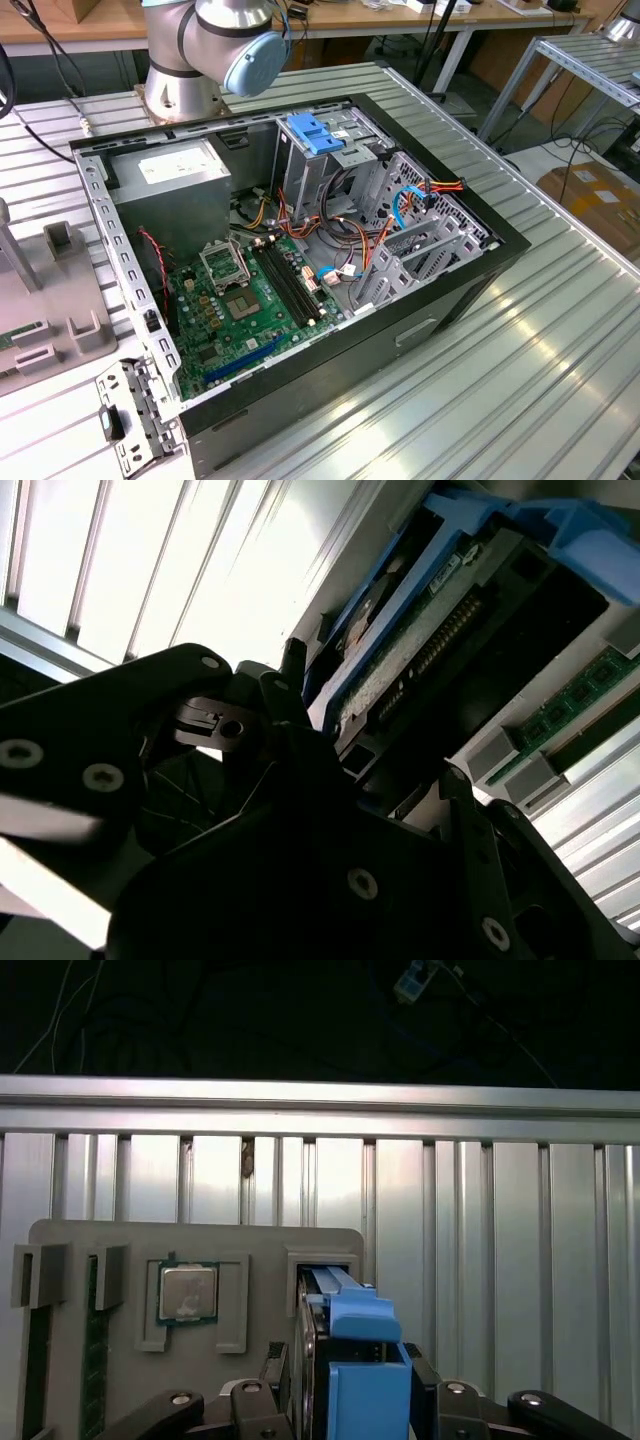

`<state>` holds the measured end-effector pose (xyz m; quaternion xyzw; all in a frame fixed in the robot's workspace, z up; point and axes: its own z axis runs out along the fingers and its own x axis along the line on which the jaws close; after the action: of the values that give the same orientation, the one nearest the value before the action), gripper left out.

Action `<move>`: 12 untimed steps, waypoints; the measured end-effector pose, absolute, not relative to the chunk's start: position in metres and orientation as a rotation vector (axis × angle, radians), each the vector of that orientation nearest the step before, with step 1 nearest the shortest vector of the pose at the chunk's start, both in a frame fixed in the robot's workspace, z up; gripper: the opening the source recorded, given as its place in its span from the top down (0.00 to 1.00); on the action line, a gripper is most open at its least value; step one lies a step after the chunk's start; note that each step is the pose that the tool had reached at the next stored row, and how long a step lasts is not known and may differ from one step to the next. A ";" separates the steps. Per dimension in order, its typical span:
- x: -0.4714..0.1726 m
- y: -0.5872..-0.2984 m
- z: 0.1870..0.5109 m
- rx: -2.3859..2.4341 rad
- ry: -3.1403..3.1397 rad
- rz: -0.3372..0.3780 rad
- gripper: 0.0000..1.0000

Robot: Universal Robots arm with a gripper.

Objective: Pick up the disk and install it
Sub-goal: 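Pick up the disk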

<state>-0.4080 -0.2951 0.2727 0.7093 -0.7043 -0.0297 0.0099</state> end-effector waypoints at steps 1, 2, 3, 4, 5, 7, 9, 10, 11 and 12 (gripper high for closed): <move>-0.408 -0.295 0.273 2.214 -2.199 -0.093 0.44; -0.408 -0.295 0.273 2.214 -2.199 -0.093 0.44; -0.408 -0.295 0.273 2.214 -2.199 -0.093 0.44; -0.408 -0.295 0.273 2.214 -2.199 -0.093 0.44; -0.408 -0.295 0.273 2.214 -2.199 -0.093 0.46; -0.408 -0.295 0.273 2.214 -2.199 -0.093 0.63; -0.408 -0.295 0.273 2.214 -2.199 -0.093 0.64; -0.408 -0.295 0.273 2.214 -2.199 -0.093 0.64; -0.408 -0.295 0.273 2.214 -2.199 -0.093 0.64; -0.408 -0.295 0.273 2.214 -2.199 -0.093 0.64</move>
<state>-0.4083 -0.2951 0.2726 0.7093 -0.7042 -0.0297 0.0099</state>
